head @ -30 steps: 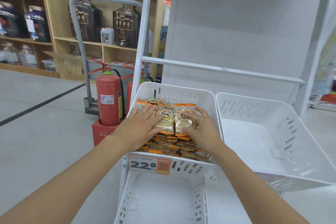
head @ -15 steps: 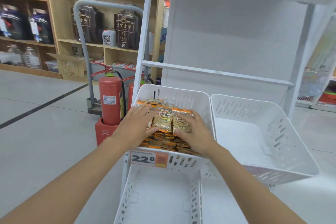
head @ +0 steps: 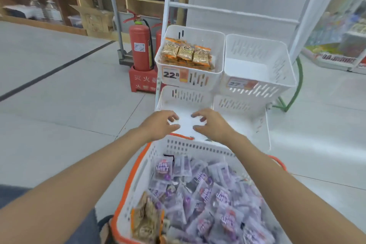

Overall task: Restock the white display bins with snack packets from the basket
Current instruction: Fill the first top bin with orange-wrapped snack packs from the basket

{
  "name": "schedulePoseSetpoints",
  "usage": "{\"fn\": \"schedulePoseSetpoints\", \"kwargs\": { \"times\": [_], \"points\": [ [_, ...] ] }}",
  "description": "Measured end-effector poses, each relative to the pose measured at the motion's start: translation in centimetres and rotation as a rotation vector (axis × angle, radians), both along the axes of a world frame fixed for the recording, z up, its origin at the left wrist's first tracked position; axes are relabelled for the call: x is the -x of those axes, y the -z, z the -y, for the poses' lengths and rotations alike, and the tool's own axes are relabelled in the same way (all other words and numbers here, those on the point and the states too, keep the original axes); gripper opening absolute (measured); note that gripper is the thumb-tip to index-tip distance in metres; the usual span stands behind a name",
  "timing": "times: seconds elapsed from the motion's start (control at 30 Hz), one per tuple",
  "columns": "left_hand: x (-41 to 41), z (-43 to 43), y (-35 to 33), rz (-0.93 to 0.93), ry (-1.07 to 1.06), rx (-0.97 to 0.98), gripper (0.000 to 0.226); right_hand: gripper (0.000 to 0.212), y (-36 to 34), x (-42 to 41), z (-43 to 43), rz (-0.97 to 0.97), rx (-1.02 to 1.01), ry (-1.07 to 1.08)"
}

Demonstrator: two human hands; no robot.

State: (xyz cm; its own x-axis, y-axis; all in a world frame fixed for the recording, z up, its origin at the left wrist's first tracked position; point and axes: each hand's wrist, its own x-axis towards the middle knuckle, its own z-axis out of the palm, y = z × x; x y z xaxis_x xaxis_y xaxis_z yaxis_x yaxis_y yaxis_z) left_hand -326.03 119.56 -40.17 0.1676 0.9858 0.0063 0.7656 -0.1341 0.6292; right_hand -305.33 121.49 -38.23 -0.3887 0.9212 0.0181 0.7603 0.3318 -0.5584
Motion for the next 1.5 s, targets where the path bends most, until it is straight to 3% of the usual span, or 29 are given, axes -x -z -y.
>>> {"fn": "schedulePoseSetpoints", "kwargs": {
  "times": [0.2, 0.37, 0.47, 0.5, 0.53, 0.63, 0.7, 0.77, 0.83, 0.9, 0.97, 1.03, 1.1, 1.13, 1.23, 1.33, 1.4, 1.43, 1.5],
  "points": [
    [0.4, 8.9, 6.8, 0.014, 0.025, 0.212, 0.027, 0.036, 8.8, -0.9, 9.3, 0.148, 0.264, -0.129],
    [2.5, 11.1, 9.3, -0.039, 0.055, 0.303, 0.019, 0.027, 12.0, 0.5, 14.1, 0.219, 0.543, -0.298],
    [2.9, 11.3, 9.8, -0.022, 0.043, 0.304, 0.015, 0.024, 13.5, 1.4, 15.1, 0.446, 0.432, -0.401],
    [2.8, 11.3, 9.9, -0.015, 0.042, 0.302, 0.015, 0.032, 13.9, 1.7, 15.3, 0.48, 0.356, -0.434],
    [2.7, 11.4, 9.9, -0.008, 0.041, 0.296, 0.014, 0.037, 14.3, 1.9, 15.2, 0.494, 0.302, -0.456],
    [2.6, 11.1, 10.0, 0.008, 0.044, 0.285, 0.012, 0.023, 15.0, 2.5, 15.2, 0.458, 0.237, -0.517],
    [2.5, 10.9, 10.2, 0.018, 0.044, 0.283, 0.01, 0.03, 15.7, 2.6, 15.0, 0.475, 0.253, -0.54],
    [2.4, 10.9, 10.2, 0.033, 0.037, 0.291, 0.008, 0.021, 16.2, 2.5, 14.6, 0.325, 0.276, -0.494],
    [2.2, 10.7, 10.0, 0.079, 0.003, 0.286, 0.009, 0.007, 15.3, 2.2, 13.3, -0.019, 0.394, -0.258],
    [2.0, 10.4, 9.5, 0.178, -0.067, 0.268, 0.013, 0.012, 13.2, 1.9, 11.4, -0.395, 0.532, 0.047],
    [1.5, 10.4, 8.8, 0.366, -0.135, 0.361, 0.033, 0.012, 10.9, 1.8, 9.7, -0.711, 0.649, 0.225],
    [0.8, 10.3, 8.3, 0.634, -0.199, 0.506, 0.054, 0.014, 9.1, 2.3, 8.7, -0.883, 0.686, 0.255],
    [0.6, 10.0, 8.0, 0.793, -0.269, 0.472, 0.058, 0.007, 8.2, 3.1, 8.2, -0.912, 0.661, 0.231],
    [0.7, 9.8, 7.8, 0.769, -0.281, 0.411, 0.056, 0.003, 7.9, 3.3, 8.0, -0.919, 0.657, 0.213],
    [1.4, 9.3, 7.5, 0.56, -0.205, 0.309, 0.042, 0.018, 7.5, 3.7, 7.2, -0.828, 0.649, 0.106],
    [2.1, 8.6, 7.7, 0.565, -0.423, 0.157, 0.025, 0.011, 7.8, 4.5, 7.2, -0.757, 0.331, 0.136],
    [2.4, 8.3, 7.0, 0.854, -0.553, 0.395, 0.036, 0.014, 8.1, 5.4, 7.5, -0.725, 0.124, 0.083],
    [2.6, 8.3, 6.8, 1.006, -0.535, 0.558, 0.04, 0.016, 8.3, 5.9, 7.8, -0.671, 0.116, -0.032],
    [3.8, 8.3, 7.0, 1.045, -0.505, 0.594, 0.026, 0.02, 8.9, 6.8, 8.6, -0.579, 0.286, -0.245]
  ]
}}
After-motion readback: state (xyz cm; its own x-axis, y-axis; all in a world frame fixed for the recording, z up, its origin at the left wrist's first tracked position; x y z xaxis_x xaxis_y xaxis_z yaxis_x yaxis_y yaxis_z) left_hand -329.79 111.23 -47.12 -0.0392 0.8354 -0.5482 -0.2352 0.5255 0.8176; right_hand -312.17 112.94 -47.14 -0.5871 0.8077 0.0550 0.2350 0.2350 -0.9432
